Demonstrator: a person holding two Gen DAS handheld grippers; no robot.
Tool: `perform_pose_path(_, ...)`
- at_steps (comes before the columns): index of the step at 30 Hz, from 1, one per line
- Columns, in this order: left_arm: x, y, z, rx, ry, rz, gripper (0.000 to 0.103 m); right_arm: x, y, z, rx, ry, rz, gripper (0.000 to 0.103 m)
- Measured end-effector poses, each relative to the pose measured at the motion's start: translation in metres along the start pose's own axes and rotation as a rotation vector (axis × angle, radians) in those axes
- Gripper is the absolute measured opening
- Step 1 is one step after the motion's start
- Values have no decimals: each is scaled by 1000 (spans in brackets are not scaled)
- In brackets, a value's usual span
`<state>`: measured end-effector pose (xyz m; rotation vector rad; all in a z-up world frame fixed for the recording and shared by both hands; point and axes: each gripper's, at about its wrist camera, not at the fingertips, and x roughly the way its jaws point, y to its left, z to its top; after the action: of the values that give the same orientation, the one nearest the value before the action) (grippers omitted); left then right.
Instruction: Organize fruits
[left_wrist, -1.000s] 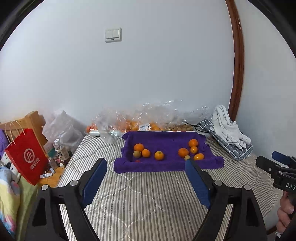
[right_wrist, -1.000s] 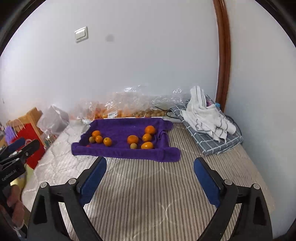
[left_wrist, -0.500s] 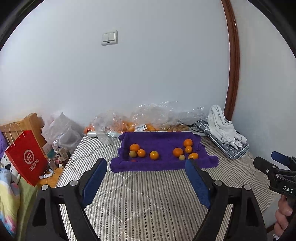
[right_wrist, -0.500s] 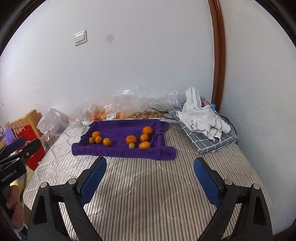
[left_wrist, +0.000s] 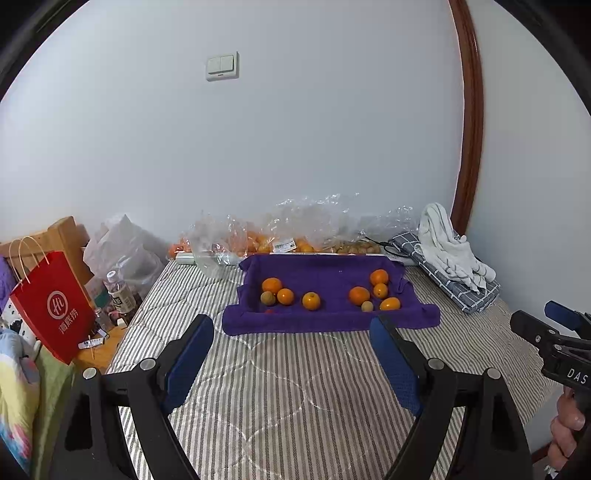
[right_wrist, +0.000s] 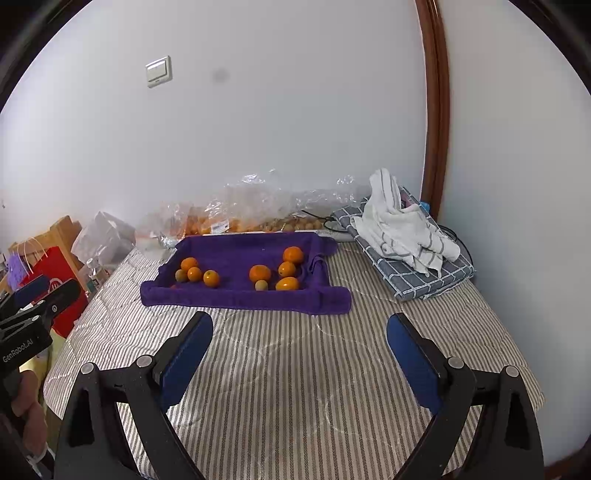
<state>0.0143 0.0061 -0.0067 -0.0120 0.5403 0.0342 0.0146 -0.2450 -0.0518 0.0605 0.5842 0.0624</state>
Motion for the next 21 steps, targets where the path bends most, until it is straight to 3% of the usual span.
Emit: perform_pose_path(21, -1, -3, 1, -3, -3, -3, 86, -8, -4, 1, -6, -22, -20, 94)
